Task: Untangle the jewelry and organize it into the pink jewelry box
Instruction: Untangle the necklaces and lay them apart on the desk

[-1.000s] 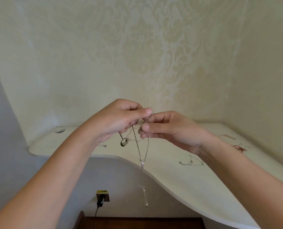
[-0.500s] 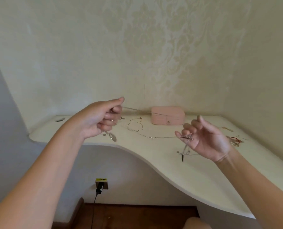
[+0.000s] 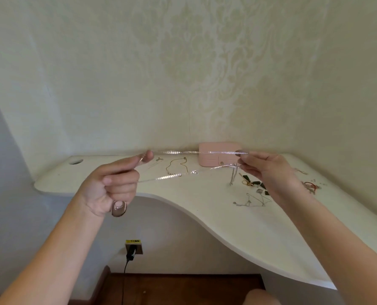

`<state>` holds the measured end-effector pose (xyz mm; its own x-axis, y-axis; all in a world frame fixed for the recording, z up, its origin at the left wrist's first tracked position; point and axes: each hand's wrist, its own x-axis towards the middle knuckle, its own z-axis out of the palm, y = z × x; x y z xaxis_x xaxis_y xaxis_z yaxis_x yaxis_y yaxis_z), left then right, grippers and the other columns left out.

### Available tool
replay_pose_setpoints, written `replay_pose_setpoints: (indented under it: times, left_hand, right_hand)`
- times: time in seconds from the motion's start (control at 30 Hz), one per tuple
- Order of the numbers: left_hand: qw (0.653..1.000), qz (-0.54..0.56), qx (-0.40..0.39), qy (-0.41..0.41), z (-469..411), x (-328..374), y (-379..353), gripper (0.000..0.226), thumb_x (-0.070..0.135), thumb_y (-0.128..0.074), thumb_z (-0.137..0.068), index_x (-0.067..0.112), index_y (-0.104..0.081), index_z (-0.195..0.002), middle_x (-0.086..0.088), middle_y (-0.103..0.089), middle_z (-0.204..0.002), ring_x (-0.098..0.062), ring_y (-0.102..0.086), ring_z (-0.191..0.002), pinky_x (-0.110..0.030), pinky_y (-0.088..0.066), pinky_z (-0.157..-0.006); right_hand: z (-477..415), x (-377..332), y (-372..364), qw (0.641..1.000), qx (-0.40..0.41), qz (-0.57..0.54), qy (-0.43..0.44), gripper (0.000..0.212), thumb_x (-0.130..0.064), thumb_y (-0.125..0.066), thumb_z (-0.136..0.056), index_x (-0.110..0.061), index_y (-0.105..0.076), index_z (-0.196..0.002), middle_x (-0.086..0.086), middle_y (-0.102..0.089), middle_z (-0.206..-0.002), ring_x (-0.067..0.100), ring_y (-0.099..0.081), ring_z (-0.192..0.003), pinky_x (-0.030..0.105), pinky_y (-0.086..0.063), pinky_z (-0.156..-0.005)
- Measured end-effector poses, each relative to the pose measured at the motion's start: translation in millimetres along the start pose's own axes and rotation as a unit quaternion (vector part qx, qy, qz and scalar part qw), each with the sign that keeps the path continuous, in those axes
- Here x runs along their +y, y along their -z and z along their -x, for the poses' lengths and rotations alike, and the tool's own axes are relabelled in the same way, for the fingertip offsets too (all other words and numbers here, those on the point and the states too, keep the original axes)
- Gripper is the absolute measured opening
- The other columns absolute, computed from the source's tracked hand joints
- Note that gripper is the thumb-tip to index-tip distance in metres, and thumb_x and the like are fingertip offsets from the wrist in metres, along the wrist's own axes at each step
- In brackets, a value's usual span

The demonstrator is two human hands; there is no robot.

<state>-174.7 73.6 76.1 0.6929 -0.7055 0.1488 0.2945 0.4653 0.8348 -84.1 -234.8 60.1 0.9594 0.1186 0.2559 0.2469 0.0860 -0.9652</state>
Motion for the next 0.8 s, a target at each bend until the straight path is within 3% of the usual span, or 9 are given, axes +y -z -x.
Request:
replay_pose_setpoints:
  times: [0.1, 0.17, 0.23, 0.3, 0.37, 0.47, 0.57, 0.7, 0.8]
  left_hand:
    - [0.998, -0.041, 0.037, -0.016, -3, 0, 1, 0.039, 0.008, -0.016, -0.104, -0.005, -0.041, -0.13, -0.002, -0.042, -0.059, -0.009, -0.032, -0.048, -0.021, -0.026, -0.046]
    - [0.997, -0.065, 0.029, 0.014, -14, -6, -2, 0.026, 0.021, -0.045, -0.099, 0.004, -0.059, -0.113, 0.003, -0.044, -0.054, -0.008, -0.032, -0.046, -0.018, -0.029, -0.043]
    - [0.977, -0.165, 0.131, 0.012, -15, -11, -6, 0.023, 0.036, -0.079, -0.071, 0.016, -0.069, -0.079, 0.01, -0.041, -0.044, -0.002, -0.025, -0.037, -0.013, -0.023, -0.035]
    - [0.953, -0.213, 0.217, -0.019, -16, -15, -9, 0.026, 0.036, -0.084, -0.062, 0.019, -0.065, -0.068, 0.006, -0.044, -0.049, -0.002, -0.034, -0.039, -0.013, -0.025, -0.034]
    - [0.936, -0.217, 0.275, -0.033, -19, -21, -5, 0.019, 0.031, -0.072, -0.077, 0.017, -0.063, -0.07, -0.002, -0.053, -0.062, -0.008, -0.05, -0.05, -0.016, -0.038, -0.039]
    - [0.921, -0.232, 0.313, -0.019, -18, -26, 2, 0.016, 0.029, -0.052, -0.083, 0.014, -0.055, -0.078, -0.011, -0.07, -0.09, -0.023, -0.068, -0.087, -0.029, -0.055, -0.073]
    - [0.898, -0.28, 0.34, -0.013, -6, -27, 7, 0.019, 0.032, -0.051, -0.086, 0.014, -0.053, -0.078, -0.011, -0.071, -0.105, -0.027, -0.064, -0.108, -0.04, -0.042, -0.101]
    - [0.939, -0.165, 0.293, -0.072, 7, -33, 8, 0.039, 0.041, -0.089, -0.054, 0.015, -0.062, -0.064, -0.01, -0.063, -0.069, -0.029, -0.069, -0.079, -0.037, -0.057, -0.081]
    - [0.941, -0.187, 0.278, -0.05, 9, -42, 4, 0.042, 0.043, -0.091, -0.048, 0.014, -0.065, -0.065, -0.003, -0.048, -0.054, -0.019, -0.056, -0.054, -0.032, -0.056, -0.061]
  right_hand:
    - [-7, 1, -1, 0.995, 0.089, 0.039, 0.007, 0.016, -0.008, -0.057, -0.091, -0.014, -0.071, -0.085, 0.003, -0.066, -0.076, 0.012, -0.061, -0.067, 0.021, -0.053, -0.079]
    - [-12, -2, -3, 0.996, 0.078, -0.029, -0.044, 0.022, -0.014, -0.051, -0.096, -0.009, -0.068, -0.083, 0.002, -0.064, -0.07, 0.013, -0.062, -0.063, 0.024, -0.054, -0.075]
    - [-13, -7, -5, 0.992, 0.041, -0.072, -0.096, 0.032, -0.021, -0.045, -0.099, -0.006, -0.064, -0.079, 0.004, -0.065, -0.065, 0.014, -0.065, -0.059, 0.025, -0.056, -0.067]
    - [-10, -13, -6, 0.991, 0.002, -0.064, -0.115, 0.04, -0.027, -0.04, -0.101, -0.004, -0.06, -0.075, 0.007, -0.065, -0.06, 0.017, -0.063, -0.052, 0.027, -0.057, -0.058]
    - [-3, -22, -9, 0.993, -0.037, 0.003, -0.115, 0.044, -0.031, -0.037, -0.102, -0.005, -0.057, -0.072, 0.009, -0.06, -0.058, 0.018, -0.053, -0.042, 0.028, -0.051, -0.049]
    - [10, -38, -16, 0.979, -0.094, 0.16, -0.086, 0.047, -0.036, -0.034, -0.102, -0.006, -0.054, -0.071, 0.011, -0.058, -0.056, 0.019, -0.049, -0.038, 0.025, -0.044, -0.042]
    - [19, -51, -24, 0.964, -0.109, 0.238, -0.049, 0.046, -0.039, -0.034, -0.101, -0.009, -0.049, -0.069, 0.011, -0.061, -0.06, 0.023, -0.062, -0.047, 0.022, -0.038, -0.039]
    - [25, -58, -41, 0.929, -0.184, 0.317, -0.047, 0.043, -0.036, -0.034, -0.1, -0.012, -0.049, -0.068, 0.012, -0.055, -0.056, 0.014, -0.037, -0.037, 0.02, -0.024, -0.038]
    - [30, -60, -57, 0.862, -0.253, 0.439, -0.003, 0.034, -0.037, -0.048, -0.095, -0.016, -0.062, -0.073, -0.001, -0.053, -0.056, 0.003, -0.041, -0.043, 0.012, -0.029, -0.043]
